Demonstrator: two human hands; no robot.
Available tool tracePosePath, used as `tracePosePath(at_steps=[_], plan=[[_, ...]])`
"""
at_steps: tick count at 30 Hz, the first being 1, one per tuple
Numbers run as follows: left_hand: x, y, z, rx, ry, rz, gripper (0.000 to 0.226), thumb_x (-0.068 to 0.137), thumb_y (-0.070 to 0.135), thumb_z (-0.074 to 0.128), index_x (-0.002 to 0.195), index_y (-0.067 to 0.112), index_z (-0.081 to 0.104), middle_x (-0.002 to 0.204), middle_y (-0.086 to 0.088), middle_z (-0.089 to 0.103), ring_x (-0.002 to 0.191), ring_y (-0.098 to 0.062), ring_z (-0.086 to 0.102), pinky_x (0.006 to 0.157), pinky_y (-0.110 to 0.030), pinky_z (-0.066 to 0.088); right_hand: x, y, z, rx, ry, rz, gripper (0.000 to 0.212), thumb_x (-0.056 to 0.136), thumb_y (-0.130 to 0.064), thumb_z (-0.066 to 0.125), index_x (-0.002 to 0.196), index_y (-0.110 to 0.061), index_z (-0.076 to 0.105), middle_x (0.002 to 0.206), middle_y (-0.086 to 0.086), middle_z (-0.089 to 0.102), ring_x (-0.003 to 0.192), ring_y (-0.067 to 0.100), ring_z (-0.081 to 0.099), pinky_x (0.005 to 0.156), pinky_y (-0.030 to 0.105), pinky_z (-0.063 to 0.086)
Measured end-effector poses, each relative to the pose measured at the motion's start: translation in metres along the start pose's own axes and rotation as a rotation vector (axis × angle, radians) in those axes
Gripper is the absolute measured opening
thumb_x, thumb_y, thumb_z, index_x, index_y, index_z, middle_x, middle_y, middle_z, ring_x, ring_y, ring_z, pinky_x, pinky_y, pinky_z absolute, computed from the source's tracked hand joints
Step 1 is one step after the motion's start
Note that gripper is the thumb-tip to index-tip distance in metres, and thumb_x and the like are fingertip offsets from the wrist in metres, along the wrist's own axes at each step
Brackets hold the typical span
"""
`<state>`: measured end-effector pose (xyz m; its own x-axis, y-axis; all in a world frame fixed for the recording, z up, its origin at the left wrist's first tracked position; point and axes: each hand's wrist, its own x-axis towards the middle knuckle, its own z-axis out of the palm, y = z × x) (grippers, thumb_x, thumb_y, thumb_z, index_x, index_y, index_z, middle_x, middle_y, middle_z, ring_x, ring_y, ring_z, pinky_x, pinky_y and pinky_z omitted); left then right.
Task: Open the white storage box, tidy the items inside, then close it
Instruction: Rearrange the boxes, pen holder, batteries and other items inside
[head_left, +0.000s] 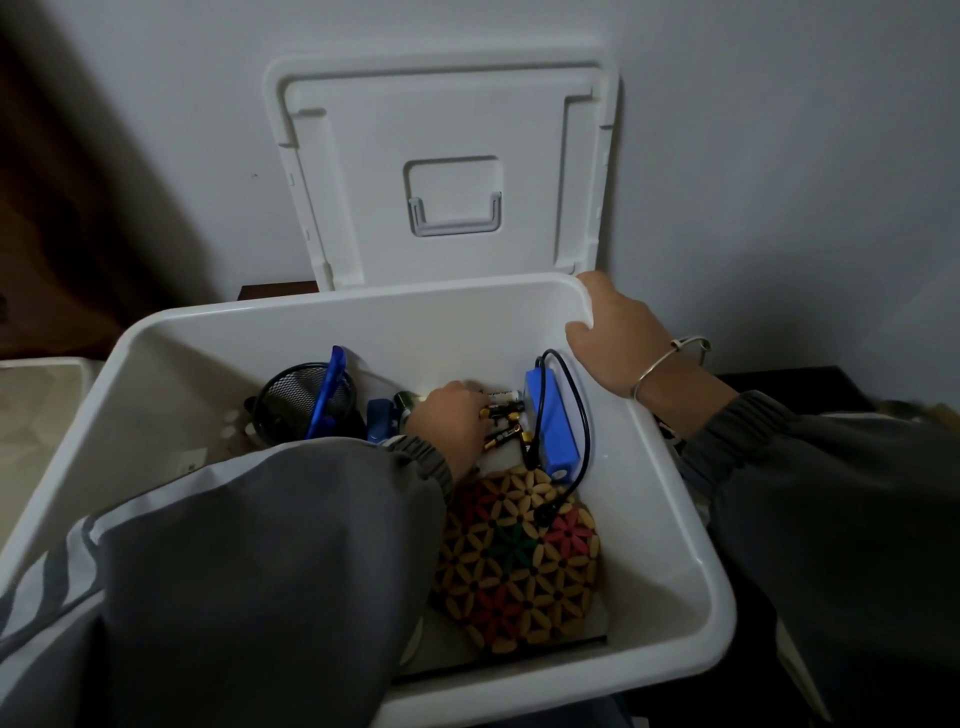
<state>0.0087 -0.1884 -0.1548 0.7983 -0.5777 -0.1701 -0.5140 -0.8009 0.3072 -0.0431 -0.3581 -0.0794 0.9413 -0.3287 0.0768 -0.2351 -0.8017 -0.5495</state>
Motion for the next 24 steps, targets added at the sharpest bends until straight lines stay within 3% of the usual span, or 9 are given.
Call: tracePosePath(at_steps=[5,10,13,24], plan=[[0.001,-0.005,0.007,0.131,0.025,0.073,0.042,0.096,0.038,0.049,0.134,0.022,0.053,0.136,-0.002,0.045,0.116,-0.022,0.048,0.098,-0.035,0.043,0.000,0.000,0.000,0.001,0.002,-0.002,0.042,0.090,-0.012,0.042,0.132,-0.013,0.036,0.079,0.004,0.052,0.058,0.009,0.045,0.061,0.027,0.037],[0.002,-0.003,0.008,0.074,0.105,0.188,0.036,0.091,0.029,0.056,0.125,0.018,0.057,0.123,-0.003,0.051,0.108,-0.021,0.050,0.090,-0.031,0.041,0.000,0.000,0.000,0.004,0.001,-0.006,0.042,0.091,-0.012,0.042,0.132,-0.013,0.035,0.081,0.005,0.052,0.058,0.008,0.044,0.063,0.028,0.038],[0.002,0.003,0.009,0.043,0.048,0.311,0.032,0.087,0.025,0.060,0.118,0.021,0.063,0.119,-0.001,0.054,0.108,-0.021,0.050,0.090,-0.033,0.041,0.000,0.000,0.000,0.003,0.004,-0.002,0.042,0.091,-0.012,0.041,0.133,-0.014,0.035,0.080,0.004,0.051,0.058,0.008,0.044,0.058,0.026,0.036],[0.012,-0.001,0.016,0.162,0.041,0.429,0.028,0.081,0.036,0.062,0.108,0.028,0.064,0.114,0.002,0.048,0.105,-0.018,0.042,0.078,-0.026,0.023,0.000,0.000,0.000,0.007,0.012,-0.017,0.042,0.091,-0.012,0.042,0.132,-0.013,0.036,0.086,0.005,0.051,0.066,0.017,0.047,0.064,0.026,0.036]])
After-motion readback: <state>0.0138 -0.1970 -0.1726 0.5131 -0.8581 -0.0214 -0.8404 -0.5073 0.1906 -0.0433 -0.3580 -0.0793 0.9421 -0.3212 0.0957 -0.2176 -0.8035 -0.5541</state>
